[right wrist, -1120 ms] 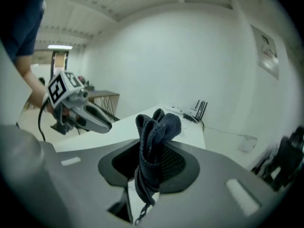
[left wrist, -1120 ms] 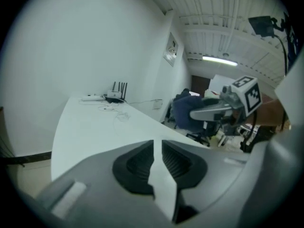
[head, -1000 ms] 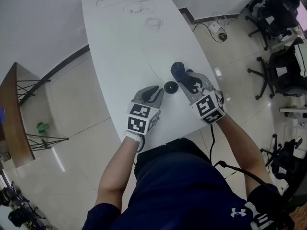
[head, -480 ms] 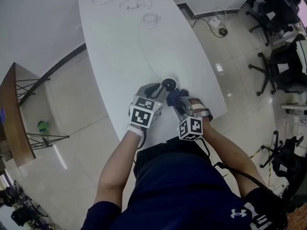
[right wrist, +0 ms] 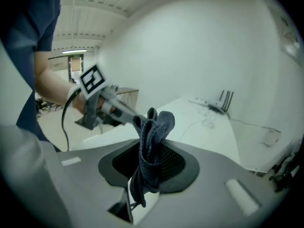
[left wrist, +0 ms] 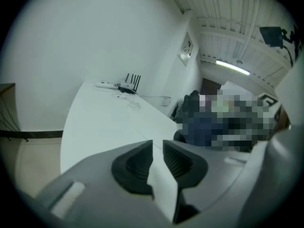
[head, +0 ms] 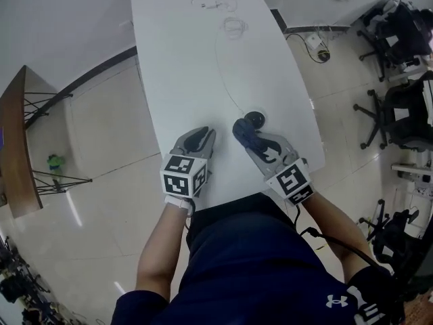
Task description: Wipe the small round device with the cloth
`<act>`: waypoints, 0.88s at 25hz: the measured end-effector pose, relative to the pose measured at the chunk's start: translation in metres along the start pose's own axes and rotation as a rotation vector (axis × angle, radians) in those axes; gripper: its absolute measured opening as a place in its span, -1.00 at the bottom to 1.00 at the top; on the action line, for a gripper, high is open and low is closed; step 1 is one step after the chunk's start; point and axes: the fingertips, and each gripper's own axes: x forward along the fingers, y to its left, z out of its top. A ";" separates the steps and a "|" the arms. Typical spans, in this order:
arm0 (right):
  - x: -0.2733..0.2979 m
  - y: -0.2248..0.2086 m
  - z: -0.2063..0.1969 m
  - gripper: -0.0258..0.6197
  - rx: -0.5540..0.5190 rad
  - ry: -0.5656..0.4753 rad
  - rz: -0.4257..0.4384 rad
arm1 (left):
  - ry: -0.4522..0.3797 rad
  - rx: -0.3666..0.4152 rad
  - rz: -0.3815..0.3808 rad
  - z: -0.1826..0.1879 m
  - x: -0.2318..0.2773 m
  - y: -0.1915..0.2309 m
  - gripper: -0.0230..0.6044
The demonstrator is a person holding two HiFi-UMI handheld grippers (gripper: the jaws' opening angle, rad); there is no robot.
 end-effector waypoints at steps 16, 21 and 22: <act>0.067 -0.039 0.011 -0.59 -0.481 0.315 -0.249 | -0.019 -0.004 -0.022 0.000 -0.020 0.029 -0.72; 0.087 -0.009 -0.017 -0.59 -0.634 0.415 -0.239 | -0.010 -0.011 -0.017 0.003 -0.021 0.037 -0.75; 0.091 -0.001 -0.025 -0.59 -0.661 0.444 -0.228 | -0.011 -0.012 -0.021 0.004 -0.021 0.036 -0.77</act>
